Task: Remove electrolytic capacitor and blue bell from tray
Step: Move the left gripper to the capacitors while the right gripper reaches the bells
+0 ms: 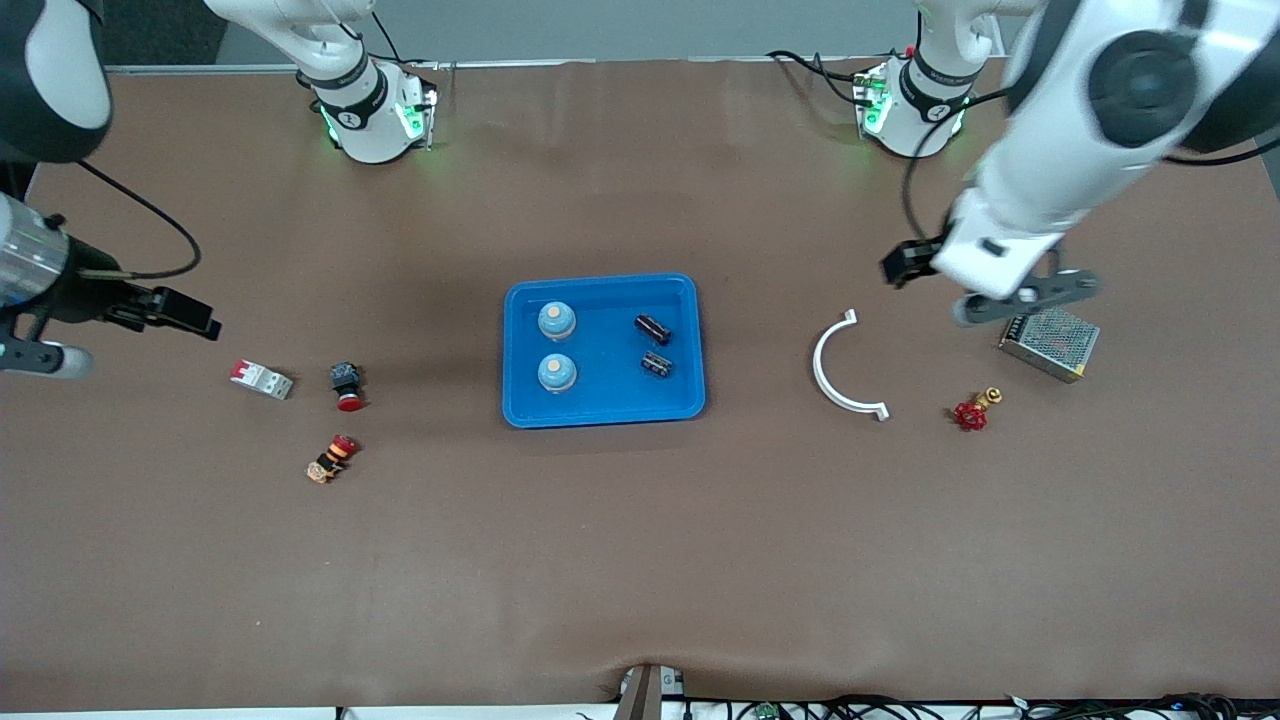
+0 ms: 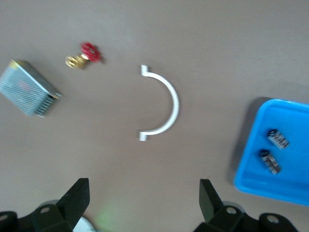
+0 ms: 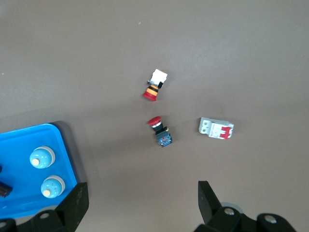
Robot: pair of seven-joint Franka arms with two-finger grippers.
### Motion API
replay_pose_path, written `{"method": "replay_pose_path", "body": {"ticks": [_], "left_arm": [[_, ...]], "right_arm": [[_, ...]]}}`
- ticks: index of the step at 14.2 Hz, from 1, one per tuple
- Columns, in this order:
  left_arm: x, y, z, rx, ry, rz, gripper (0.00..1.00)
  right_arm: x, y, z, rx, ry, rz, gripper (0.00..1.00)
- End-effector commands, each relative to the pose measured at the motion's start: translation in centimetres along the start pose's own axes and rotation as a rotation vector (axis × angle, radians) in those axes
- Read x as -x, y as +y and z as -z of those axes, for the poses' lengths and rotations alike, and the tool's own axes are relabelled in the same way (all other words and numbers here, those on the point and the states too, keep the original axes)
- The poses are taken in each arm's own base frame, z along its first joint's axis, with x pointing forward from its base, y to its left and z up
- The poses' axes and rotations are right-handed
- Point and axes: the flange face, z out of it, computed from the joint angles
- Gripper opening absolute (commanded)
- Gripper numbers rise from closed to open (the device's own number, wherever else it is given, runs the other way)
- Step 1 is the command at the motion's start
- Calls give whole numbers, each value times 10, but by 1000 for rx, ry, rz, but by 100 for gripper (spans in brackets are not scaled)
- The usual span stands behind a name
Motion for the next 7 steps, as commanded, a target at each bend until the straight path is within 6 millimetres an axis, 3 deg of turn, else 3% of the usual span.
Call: {"method": "replay_pose_path", "body": {"ticks": [1,5,7], "left_arm": [[31,51,-52,44,-3,110,100],[77,151,-131,122,-31,279,100],[87,180,-169,132,-8,350,91]], "right_arm": [[11,-29,-32,-12,-5,-33,100],[21,-71,-92,-3,-8,-12,100],[29,-96,-129,4,-11,-36,100]]}}
